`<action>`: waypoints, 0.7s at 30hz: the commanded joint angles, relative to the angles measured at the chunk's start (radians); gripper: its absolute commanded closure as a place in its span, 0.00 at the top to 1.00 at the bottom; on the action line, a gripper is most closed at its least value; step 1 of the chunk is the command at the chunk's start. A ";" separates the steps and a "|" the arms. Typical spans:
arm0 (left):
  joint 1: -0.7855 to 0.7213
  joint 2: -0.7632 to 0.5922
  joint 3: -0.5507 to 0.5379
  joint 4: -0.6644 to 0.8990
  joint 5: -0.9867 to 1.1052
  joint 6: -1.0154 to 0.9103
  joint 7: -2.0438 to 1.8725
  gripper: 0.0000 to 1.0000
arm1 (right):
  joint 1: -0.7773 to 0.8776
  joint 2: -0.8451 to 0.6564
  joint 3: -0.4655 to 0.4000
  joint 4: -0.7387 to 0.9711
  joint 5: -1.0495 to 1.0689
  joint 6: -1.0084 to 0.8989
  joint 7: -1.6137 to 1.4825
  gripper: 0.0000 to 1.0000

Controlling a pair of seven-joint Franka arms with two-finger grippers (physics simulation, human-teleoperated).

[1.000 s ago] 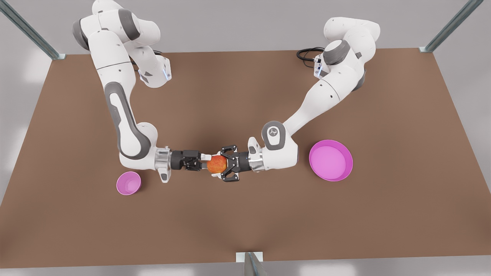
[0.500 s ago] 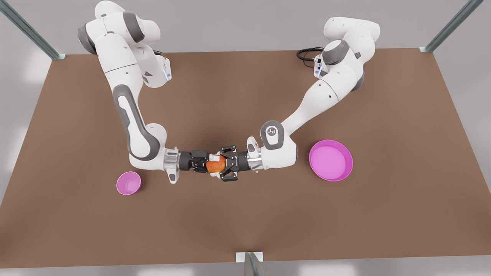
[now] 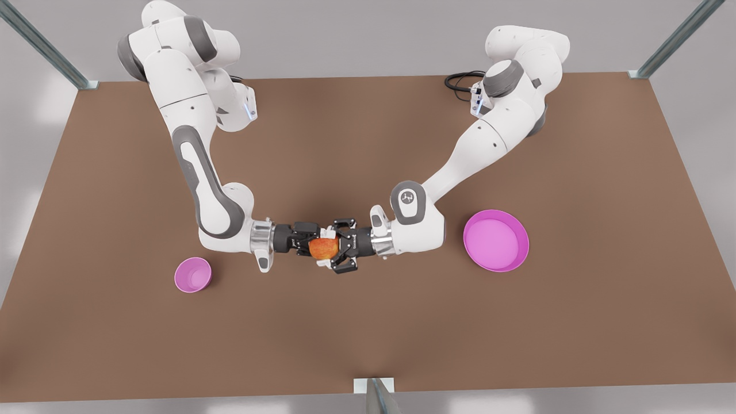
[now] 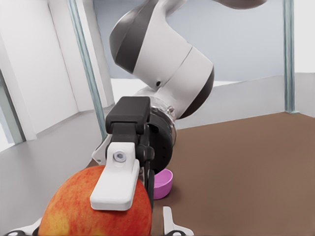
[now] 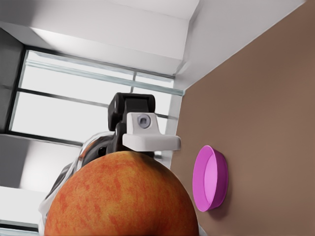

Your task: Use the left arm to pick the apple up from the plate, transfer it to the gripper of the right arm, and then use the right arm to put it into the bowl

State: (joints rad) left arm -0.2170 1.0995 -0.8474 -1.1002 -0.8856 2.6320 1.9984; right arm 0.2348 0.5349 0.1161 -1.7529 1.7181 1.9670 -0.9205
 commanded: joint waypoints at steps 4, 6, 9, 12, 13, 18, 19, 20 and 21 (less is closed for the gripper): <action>0.001 -0.003 -0.001 0.000 -0.006 -0.003 0.028 1.00 | -0.009 -0.001 0.000 0.003 -0.009 -0.002 -0.021 0.65; 0.007 -0.007 0.002 -0.001 -0.006 -0.004 0.028 1.00 | -0.020 -0.001 -0.003 0.001 -0.015 -0.011 -0.021 0.65; 0.011 -0.010 0.004 -0.004 -0.003 -0.006 0.031 1.00 | -0.046 0.000 -0.003 -0.002 -0.031 -0.014 -0.028 0.65; 0.021 -0.010 0.005 -0.007 -0.001 -0.006 0.033 1.00 | -0.089 0.004 -0.003 -0.005 -0.069 -0.019 -0.029 0.65; 0.027 -0.010 0.005 -0.009 0.001 -0.006 0.033 1.00 | -0.109 0.004 -0.003 -0.005 -0.101 -0.019 -0.031 0.65; 0.298 -0.154 0.054 -0.307 0.300 -0.218 -0.647 1.00 | -0.271 0.004 -0.004 -0.023 -0.320 -0.091 -0.058 0.65; 0.343 -0.170 0.051 -0.300 0.493 -0.323 -0.855 1.00 | -0.291 0.004 -0.004 -0.023 -0.343 -0.103 -0.072 0.65; 0.419 -0.196 0.036 -0.293 0.680 -0.487 -1.032 1.00 | -0.321 0.005 -0.004 -0.023 -0.386 -0.117 -0.080 0.65; 0.478 -0.277 0.036 -0.288 0.818 -0.687 -1.234 1.00 | -0.351 0.005 -0.004 -0.023 -0.433 -0.134 -0.083 0.65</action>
State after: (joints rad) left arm 0.2222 0.8481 -0.8102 -1.3818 -0.3843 2.3465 1.7660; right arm -0.1019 0.5401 0.1118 -1.7767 1.3926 1.8867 -0.9568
